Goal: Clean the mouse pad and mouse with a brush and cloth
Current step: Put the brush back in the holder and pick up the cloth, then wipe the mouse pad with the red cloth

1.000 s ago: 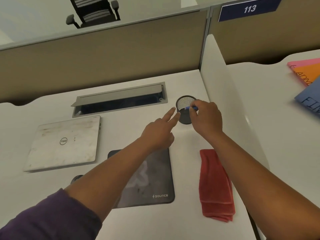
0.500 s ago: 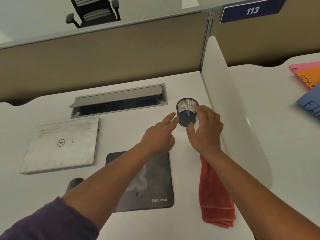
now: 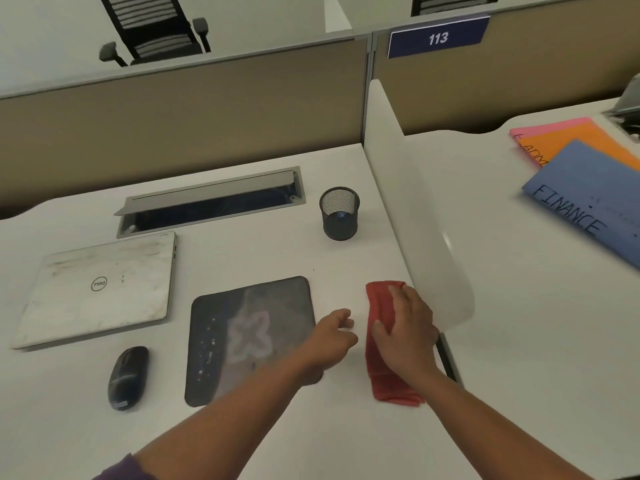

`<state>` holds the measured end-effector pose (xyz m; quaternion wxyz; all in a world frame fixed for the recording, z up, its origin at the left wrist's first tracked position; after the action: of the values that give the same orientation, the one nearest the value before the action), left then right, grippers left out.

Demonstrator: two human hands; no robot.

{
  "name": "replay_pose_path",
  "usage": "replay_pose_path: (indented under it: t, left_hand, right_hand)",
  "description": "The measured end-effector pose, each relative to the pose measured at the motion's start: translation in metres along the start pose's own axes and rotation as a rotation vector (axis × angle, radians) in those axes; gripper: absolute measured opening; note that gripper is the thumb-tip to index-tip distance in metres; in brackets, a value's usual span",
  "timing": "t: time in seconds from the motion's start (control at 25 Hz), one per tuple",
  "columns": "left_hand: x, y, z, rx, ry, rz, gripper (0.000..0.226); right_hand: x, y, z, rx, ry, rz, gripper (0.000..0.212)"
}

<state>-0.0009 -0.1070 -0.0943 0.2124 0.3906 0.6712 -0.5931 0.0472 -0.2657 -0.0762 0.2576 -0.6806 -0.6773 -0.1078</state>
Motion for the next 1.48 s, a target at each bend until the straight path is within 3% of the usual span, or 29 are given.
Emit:
replay_pose_path:
  t: [0.16,0.4,0.48,0.64,0.76,0.88,0.96,1.04,1.32,1.48]
  left_hand:
    - [0.005,-0.007,0.028,0.077,-0.250,-0.080,0.063]
    - [0.011,-0.023,0.037,0.052,-0.455,-0.192,0.044]
    - [0.010,-0.029,0.033,0.069,-0.439,-0.156,0.032]
    - [0.003,-0.041,0.018,-0.015,-0.508,-0.025,0.034]
    - [-0.003,-0.054,0.006,-0.076,-0.654,0.042,0.027]
    - [-0.006,-0.072,-0.011,-0.182,-0.622,0.092,0.017]
    - [-0.012,-0.083,-0.017,-0.171,-0.569,0.162,0.019]
    - [-0.017,-0.092,-0.017,-0.110,-0.533,0.212,0.019]
    - [0.024,-0.111,-0.035,-0.008,-0.659,0.069,0.035]
    - [0.047,-0.126,-0.064,-0.046,-0.601,0.094,0.022]
  right_hand:
    - [-0.018,-0.018,0.011,0.122,0.040,0.111,0.081]
    - [-0.019,-0.027,0.003,0.153,0.597,0.172,0.076]
    - [-0.015,-0.033,0.003,0.184,0.731,0.204,0.069]
    - [0.006,-0.043,0.002,0.272,0.919,0.159,0.057]
    - [0.029,-0.052,-0.003,0.286,0.825,0.001,0.065]
    - [0.061,-0.070,-0.005,0.268,0.592,-0.312,0.090]
    - [0.078,-0.079,0.001,0.233,0.386,-0.468,0.103]
    - [0.087,-0.081,0.012,0.210,0.277,-0.504,0.109]
    - [0.101,-0.086,0.043,0.377,0.346,-0.549,0.074]
    - [0.119,-0.095,0.060,0.449,0.365,-0.571,0.065]
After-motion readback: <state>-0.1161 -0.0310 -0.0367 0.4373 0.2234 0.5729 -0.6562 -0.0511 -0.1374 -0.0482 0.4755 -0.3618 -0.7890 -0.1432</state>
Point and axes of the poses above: each hand's wrist, its own y-axis towards the middle knuckle, its own z-axis out of the palm, x = y × z, the point moved 7 cm from there along y, towards the middle knuckle, and after that the axes turned 2 degrees about z, right-handed, at the moved point
